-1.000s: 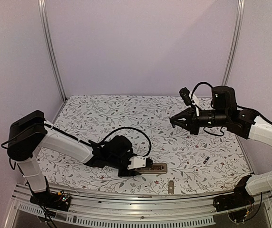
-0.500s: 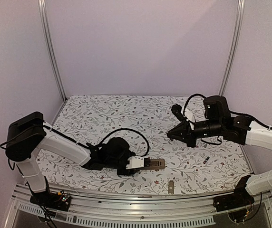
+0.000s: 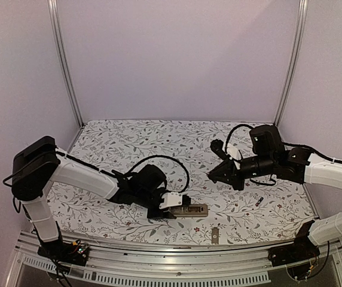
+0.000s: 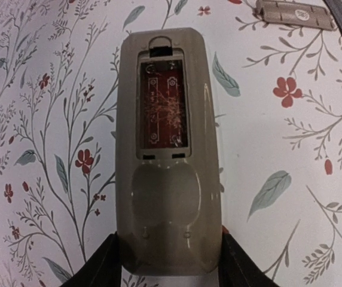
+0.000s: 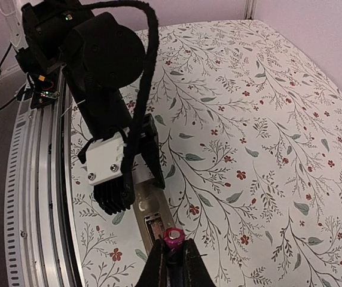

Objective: Load the batteries into the remote control
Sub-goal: Pass from the right arm to the left

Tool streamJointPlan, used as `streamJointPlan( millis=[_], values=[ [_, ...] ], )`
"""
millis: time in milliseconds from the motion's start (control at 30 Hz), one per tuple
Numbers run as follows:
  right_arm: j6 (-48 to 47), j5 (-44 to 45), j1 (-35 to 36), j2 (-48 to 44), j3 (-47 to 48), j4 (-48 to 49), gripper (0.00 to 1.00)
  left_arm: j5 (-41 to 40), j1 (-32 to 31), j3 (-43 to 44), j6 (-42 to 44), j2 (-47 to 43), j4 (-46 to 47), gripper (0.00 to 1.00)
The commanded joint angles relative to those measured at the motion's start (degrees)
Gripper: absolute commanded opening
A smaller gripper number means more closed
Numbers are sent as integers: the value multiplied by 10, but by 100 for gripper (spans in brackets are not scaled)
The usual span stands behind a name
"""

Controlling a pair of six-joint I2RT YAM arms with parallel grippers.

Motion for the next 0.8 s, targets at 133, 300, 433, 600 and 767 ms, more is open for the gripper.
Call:
streamJointPlan(
  millis=[133,300,433,600,767],
  values=[
    [0,-23,2,-13,11,29,0,-11,10,-21,-22,-54,-7,74],
    [24,-57,2,-17,35,70,0,22,17,-30,-63,-130,67,77],
    [40,-81,5,-17,44,107,0,72,20,-50,-122,-196,188,72],
    [49,-98,24,-5,78,140,0,115,18,-56,-211,-202,357,55],
    [48,-104,44,5,99,153,0,93,9,-48,-253,-179,427,53]
  ],
)
